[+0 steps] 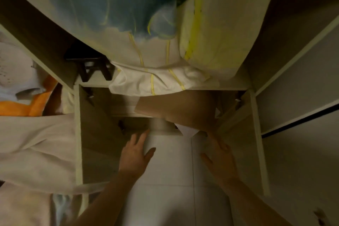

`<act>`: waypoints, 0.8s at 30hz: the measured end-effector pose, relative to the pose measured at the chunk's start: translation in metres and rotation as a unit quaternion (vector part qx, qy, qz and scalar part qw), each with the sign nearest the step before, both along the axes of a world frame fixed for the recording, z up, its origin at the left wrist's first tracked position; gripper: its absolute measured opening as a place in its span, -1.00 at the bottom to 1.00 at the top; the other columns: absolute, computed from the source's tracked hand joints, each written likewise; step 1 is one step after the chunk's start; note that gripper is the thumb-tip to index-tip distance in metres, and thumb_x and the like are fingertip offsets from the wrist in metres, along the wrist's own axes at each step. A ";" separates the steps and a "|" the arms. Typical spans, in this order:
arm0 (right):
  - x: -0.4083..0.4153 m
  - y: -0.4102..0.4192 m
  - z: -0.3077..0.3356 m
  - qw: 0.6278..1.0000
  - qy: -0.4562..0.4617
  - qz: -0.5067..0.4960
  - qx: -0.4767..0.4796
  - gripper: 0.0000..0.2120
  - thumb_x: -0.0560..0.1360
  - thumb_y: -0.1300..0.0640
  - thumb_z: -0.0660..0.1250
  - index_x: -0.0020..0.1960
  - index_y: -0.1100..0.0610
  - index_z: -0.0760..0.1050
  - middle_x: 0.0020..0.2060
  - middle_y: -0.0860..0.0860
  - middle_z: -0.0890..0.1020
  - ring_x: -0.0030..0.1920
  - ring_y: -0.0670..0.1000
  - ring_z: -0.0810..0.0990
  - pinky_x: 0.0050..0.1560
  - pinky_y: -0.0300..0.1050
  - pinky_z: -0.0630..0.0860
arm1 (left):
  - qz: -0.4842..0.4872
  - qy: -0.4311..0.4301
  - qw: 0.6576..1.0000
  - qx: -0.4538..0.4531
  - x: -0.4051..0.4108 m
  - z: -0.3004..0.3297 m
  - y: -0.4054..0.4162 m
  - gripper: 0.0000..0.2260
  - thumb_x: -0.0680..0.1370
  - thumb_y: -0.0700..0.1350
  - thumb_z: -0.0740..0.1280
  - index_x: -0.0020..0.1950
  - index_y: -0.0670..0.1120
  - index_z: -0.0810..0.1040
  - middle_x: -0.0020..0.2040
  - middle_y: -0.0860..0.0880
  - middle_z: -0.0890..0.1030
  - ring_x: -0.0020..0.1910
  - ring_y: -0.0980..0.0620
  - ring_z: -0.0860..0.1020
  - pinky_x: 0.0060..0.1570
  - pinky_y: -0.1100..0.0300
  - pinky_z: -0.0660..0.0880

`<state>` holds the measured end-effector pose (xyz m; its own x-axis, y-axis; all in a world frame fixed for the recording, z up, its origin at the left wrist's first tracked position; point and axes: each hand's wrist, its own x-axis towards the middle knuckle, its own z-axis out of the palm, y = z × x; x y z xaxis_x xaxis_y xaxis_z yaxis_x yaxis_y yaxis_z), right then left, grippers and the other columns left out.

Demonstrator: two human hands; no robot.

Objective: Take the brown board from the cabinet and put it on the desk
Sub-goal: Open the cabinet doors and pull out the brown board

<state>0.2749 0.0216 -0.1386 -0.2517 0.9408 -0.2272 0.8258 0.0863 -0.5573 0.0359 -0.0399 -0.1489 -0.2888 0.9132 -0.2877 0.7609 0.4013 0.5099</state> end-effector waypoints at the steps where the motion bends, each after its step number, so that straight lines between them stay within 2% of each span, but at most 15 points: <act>1: -0.005 0.010 -0.018 0.999 0.033 -0.018 -0.008 -0.40 0.45 0.10 0.35 0.41 0.02 0.18 0.32 0.11 0.44 0.24 0.19 0.43 0.19 0.13 0.46 | 0.005 -0.026 1.000 0.000 0.003 -0.018 0.012 -0.44 0.49 0.12 0.24 0.46 0.07 0.19 0.37 -0.17 0.34 0.24 -0.23 0.43 0.19 -0.04 0.43; 4: -0.011 0.040 -0.074 0.991 0.103 -0.088 -0.014 -0.49 0.47 0.13 0.34 0.36 0.03 0.26 0.27 0.16 0.45 0.23 0.20 0.43 0.17 0.19 0.46 | 0.034 -0.063 0.997 0.002 0.003 -0.075 0.042 -0.45 0.53 0.04 0.27 0.47 0.11 0.15 0.39 -0.20 0.28 0.27 -0.26 0.40 0.21 -0.05 0.41; 7: -0.011 0.073 -0.125 0.990 0.107 -0.094 0.012 -0.53 0.47 0.13 0.34 0.35 0.08 0.30 0.27 0.18 0.44 0.24 0.20 0.43 0.19 0.12 0.47 | 0.036 -0.043 0.998 0.010 -0.010 -0.127 0.068 -0.42 0.51 0.06 0.28 0.46 0.18 0.10 0.32 -0.22 0.34 0.23 -0.30 0.44 0.20 -0.10 0.43; 10: -0.007 0.099 -0.174 0.992 0.082 -0.090 0.038 -0.44 0.47 0.06 0.33 0.40 -0.08 0.19 0.35 0.20 0.35 0.31 0.26 0.35 0.21 0.22 0.45 | 0.037 -0.058 0.998 -0.001 -0.025 -0.167 0.090 -0.36 0.50 0.11 0.28 0.40 0.40 -0.05 0.32 -0.25 0.42 0.23 -0.29 0.45 0.23 -0.13 0.41; 13: -0.006 0.118 -0.209 0.990 0.079 -0.118 0.027 -0.42 0.46 0.02 0.31 0.39 -0.18 0.15 0.38 0.20 0.30 0.34 0.30 0.29 0.24 0.32 0.38 | 0.040 -0.110 0.993 0.021 -0.034 -0.193 0.108 -0.35 0.48 0.15 0.29 0.33 0.51 -0.10 0.15 -0.26 0.55 0.07 -0.29 0.53 0.15 -0.15 0.48; 15: -0.009 0.127 -0.221 0.983 0.126 -0.136 0.016 -0.43 0.46 0.02 0.31 0.40 -0.19 0.15 0.41 0.17 0.27 0.37 0.30 0.25 0.29 0.34 0.33 | 0.059 -0.149 0.986 0.053 -0.035 -0.203 0.119 -0.38 0.48 0.16 0.29 0.39 0.43 -0.02 0.13 -0.15 0.56 0.10 -0.16 0.53 0.19 0.00 0.44; 17: -0.013 0.132 -0.225 0.969 0.197 -0.151 -0.003 -0.46 0.50 0.11 0.29 0.41 -0.08 0.18 0.43 0.15 0.24 0.40 0.26 0.22 0.35 0.28 0.28 | 0.085 -0.197 0.971 0.106 -0.031 -0.210 0.129 -0.42 0.48 0.14 0.30 0.43 0.31 0.11 0.13 -0.05 0.56 0.13 -0.04 0.51 0.18 0.09 0.41; 20: -0.015 0.133 -0.227 0.951 0.264 -0.162 0.004 -0.46 0.47 0.24 0.31 0.40 0.03 0.24 0.44 0.15 0.23 0.41 0.22 0.20 0.39 0.25 0.24 | 0.142 -0.252 0.939 0.185 -0.023 -0.220 0.137 -0.49 0.46 0.09 0.37 0.38 0.19 0.31 0.13 -0.02 0.59 0.10 0.02 0.53 0.20 0.07 0.45; 24: -0.014 0.131 -0.214 0.942 0.293 -0.163 0.005 -0.39 0.42 0.32 0.37 0.40 0.07 0.25 0.44 0.13 0.22 0.41 0.18 0.21 0.37 0.12 0.28 | 0.220 -0.289 0.905 0.222 -0.014 -0.223 0.141 -0.52 0.39 0.07 0.45 0.28 0.09 0.46 -0.06 -0.11 0.62 0.02 -0.05 0.58 0.22 -0.01 0.48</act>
<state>0.2605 0.1525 -0.3523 -0.0280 0.9911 -0.1303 0.3608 -0.1115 -0.9260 0.0217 0.1015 -0.3721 -0.5704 0.8094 -0.1397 0.1327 0.2587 0.9568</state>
